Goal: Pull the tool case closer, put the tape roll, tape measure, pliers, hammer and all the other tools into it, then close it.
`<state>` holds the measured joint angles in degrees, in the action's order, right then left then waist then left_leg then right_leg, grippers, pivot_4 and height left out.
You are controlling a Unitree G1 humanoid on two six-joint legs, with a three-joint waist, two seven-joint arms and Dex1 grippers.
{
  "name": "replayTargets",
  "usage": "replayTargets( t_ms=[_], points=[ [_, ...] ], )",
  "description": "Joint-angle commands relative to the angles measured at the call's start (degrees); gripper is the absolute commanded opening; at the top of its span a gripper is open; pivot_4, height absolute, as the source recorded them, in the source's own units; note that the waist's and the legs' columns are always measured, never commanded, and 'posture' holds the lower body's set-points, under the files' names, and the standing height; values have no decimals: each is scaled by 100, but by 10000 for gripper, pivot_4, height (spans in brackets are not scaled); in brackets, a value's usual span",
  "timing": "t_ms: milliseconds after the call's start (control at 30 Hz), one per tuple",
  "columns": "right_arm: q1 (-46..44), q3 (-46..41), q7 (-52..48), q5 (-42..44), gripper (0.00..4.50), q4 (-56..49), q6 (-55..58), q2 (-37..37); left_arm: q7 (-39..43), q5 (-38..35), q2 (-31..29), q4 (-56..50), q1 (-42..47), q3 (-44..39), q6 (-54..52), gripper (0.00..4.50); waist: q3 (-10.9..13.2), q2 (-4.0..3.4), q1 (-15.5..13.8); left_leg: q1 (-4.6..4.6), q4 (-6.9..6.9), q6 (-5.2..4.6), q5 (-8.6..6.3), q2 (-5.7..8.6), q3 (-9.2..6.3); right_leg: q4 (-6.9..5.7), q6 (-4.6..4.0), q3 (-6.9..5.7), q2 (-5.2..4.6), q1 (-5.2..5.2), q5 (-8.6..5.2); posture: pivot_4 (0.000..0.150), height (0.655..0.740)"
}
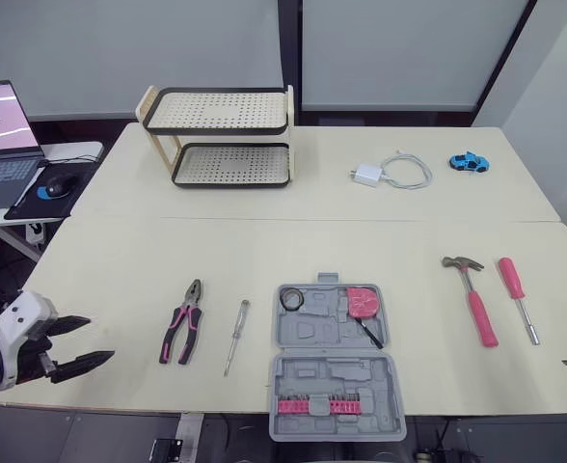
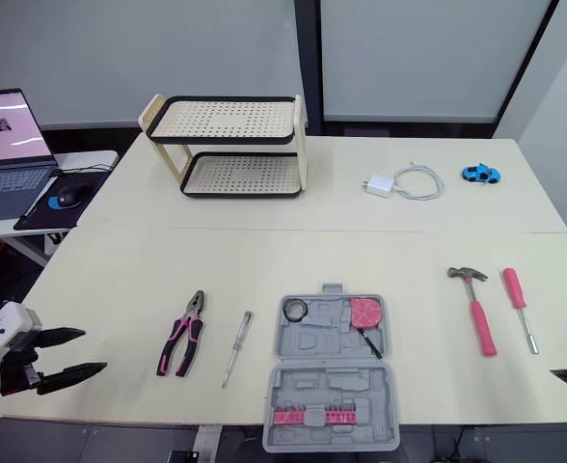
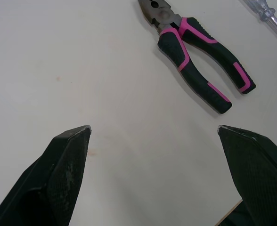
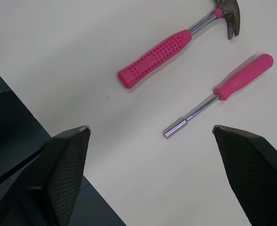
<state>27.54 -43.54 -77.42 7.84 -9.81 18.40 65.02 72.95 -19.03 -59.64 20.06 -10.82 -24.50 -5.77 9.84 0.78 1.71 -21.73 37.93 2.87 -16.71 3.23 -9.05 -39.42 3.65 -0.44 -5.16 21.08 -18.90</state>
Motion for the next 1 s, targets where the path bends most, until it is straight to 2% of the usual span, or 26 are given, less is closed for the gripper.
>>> replayTargets(
  t_ms=[33,167,333,433,567,700,800,1000],
  points=[
    [-89,-157,-71,11,44680,31,-227,100,-90,-82,-17,-194,-85,-255,-38,45000,0,0,0,0,0,0,0,0,0,0,0,0,0,0,0,1500,7318],
    [-286,-26,-155,256,44680,-228,-368,47,-356,-242,94,-679,-247,-384,-502,45000,0,0,4,0,0,0,0,-1,0,0,0,1,0,0,0,1500,7318],
    [-850,562,-39,1182,44680,-1505,399,25,-1110,-625,588,-2040,-645,-670,-1530,45000,-2,-3,21,0,1,1,0,-6,-1,-1,0,2,0,0,0,1500,7318],
    [-1444,1110,241,1826,44680,-2203,1047,111,-1609,-775,911,-2781,-815,-780,-2018,45000,-2,-2,13,-1,4,1,0,-11,-2,3,-1,2,-2,-1,1,1500,7318],
    [-2823,2226,809,2626,44680,-2698,1843,78,-2669,-921,1519,-3796,-790,-686,-2763,45000,-2,-1,-7,-4,5,1,1,-8,-8,13,-10,-4,-2,-5,7,1500,7318],
    [-4250,3323,1378,3158,44680,-2868,2505,-349,-3935,-917,2376,-4683,-540,-410,-3409,45000,-4,2,-19,-2,7,2,1,-7,-14,37,-8,-11,-1,-23,15,1500,7318],
    [-4949,3847,1638,3315,44680,-2826,2750,-711,-4764,-767,2929,-4981,-295,-217,-3746,45000,-8,15,-43,-5,10,7,4,-4,-19,45,-6,-14,-2,-28,16,1500,7318],
    [-5389,4392,1675,3183,44680,-2724,2727,-916,-5728,-416,3483,-5033,39,329,-4173,45000,-11,20,-71,-6,11,25,14,3,-15,45,-5,-13,-3,-26,17,1500,7318]
  ],
)
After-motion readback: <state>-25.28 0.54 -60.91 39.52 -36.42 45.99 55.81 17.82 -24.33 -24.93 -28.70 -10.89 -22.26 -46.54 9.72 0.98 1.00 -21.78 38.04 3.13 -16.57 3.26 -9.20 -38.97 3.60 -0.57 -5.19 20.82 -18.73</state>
